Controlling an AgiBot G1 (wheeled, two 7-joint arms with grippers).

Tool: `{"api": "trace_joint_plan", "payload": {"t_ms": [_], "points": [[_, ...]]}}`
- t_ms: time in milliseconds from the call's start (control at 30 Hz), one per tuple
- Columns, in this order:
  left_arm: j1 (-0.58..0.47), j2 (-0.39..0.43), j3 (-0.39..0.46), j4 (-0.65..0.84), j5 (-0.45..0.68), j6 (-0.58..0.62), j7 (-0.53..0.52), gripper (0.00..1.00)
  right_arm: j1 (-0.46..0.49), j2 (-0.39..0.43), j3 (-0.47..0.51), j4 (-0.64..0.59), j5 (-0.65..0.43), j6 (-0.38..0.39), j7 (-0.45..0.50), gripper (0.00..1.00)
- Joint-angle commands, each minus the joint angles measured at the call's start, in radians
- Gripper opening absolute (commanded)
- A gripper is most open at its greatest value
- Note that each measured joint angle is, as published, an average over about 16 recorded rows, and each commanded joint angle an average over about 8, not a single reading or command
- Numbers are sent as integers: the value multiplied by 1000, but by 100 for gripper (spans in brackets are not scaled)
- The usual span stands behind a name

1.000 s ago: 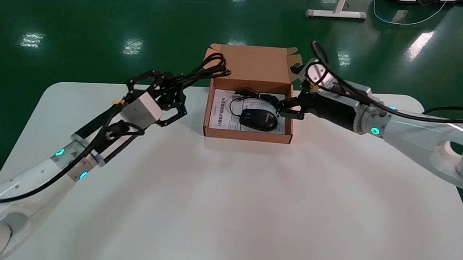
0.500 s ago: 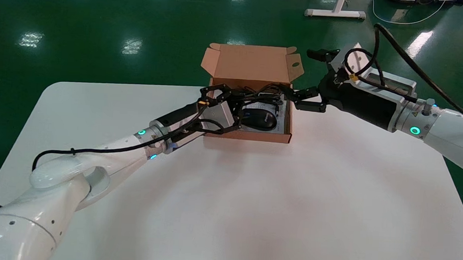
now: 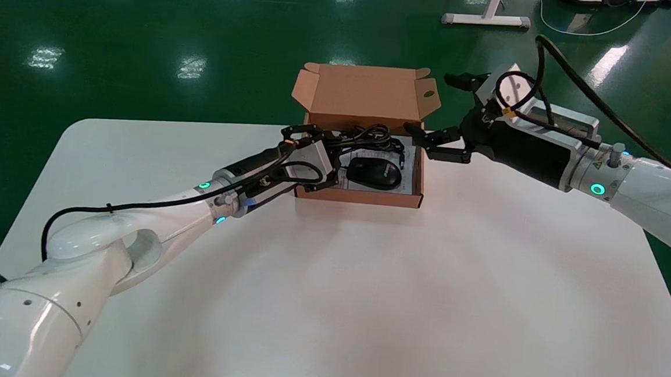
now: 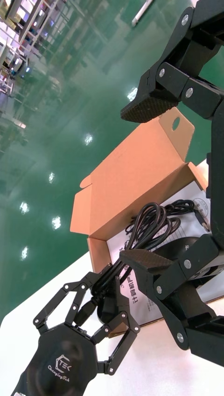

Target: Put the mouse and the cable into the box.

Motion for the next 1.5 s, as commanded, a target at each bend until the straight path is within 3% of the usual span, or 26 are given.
{"api": "trace_joint_plan", "payload": {"t_ms": [33, 600, 1000, 1500], "points": [[-1, 0, 3, 2, -4, -1, -1, 100, 0, 0, 0, 0, 0, 0, 0, 100], [6, -59, -7, -79, -36, 64, -66, 100, 6, -15, 2, 6, 4, 3, -2, 100], [27, -102, -27, -150, -90, 125, -146, 100, -21, -44, 84, 8, 120, -10, 4, 100], [82, -253, -50, -335, -130, 275, -427, 100, -133, 78, 88, 268, 177, -79, 193, 100]]}}
